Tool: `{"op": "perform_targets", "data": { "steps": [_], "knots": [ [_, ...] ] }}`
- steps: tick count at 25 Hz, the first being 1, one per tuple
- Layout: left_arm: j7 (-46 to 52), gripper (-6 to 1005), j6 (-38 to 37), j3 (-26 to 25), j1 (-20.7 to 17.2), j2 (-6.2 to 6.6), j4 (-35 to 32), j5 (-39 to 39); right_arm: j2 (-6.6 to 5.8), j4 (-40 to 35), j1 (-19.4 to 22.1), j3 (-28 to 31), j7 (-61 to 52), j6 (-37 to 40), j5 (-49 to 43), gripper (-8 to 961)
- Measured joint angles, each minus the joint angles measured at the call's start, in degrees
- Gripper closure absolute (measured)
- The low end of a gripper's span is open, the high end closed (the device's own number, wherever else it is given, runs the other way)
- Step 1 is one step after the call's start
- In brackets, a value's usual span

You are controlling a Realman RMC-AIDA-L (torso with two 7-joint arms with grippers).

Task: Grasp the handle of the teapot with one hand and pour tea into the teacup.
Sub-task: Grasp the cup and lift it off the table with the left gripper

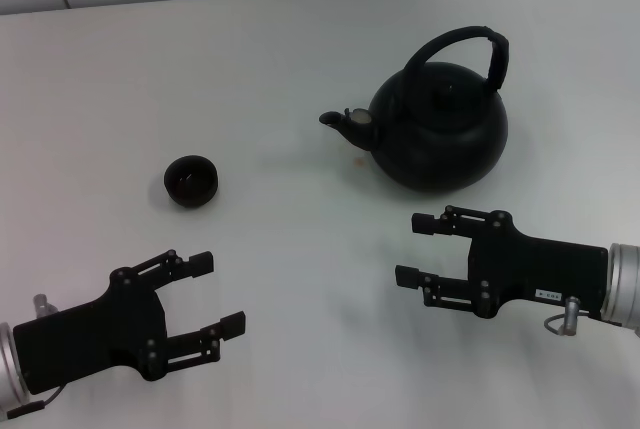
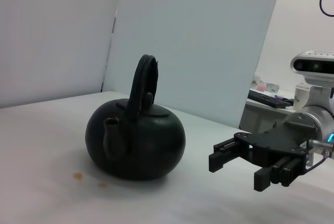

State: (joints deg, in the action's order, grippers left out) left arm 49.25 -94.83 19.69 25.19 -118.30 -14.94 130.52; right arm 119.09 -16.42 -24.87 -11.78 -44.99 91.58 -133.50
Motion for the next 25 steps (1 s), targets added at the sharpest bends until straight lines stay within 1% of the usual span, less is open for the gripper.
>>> {"op": "perform_targets", "data": {
  "steps": [25],
  "knots": [
    [0.4,166,0.0,0.0,0.0,-0.03,0.2,-0.1,0.00,0.0,0.1,0.0,0.0,0.1,-0.4,262]
  ]
}}
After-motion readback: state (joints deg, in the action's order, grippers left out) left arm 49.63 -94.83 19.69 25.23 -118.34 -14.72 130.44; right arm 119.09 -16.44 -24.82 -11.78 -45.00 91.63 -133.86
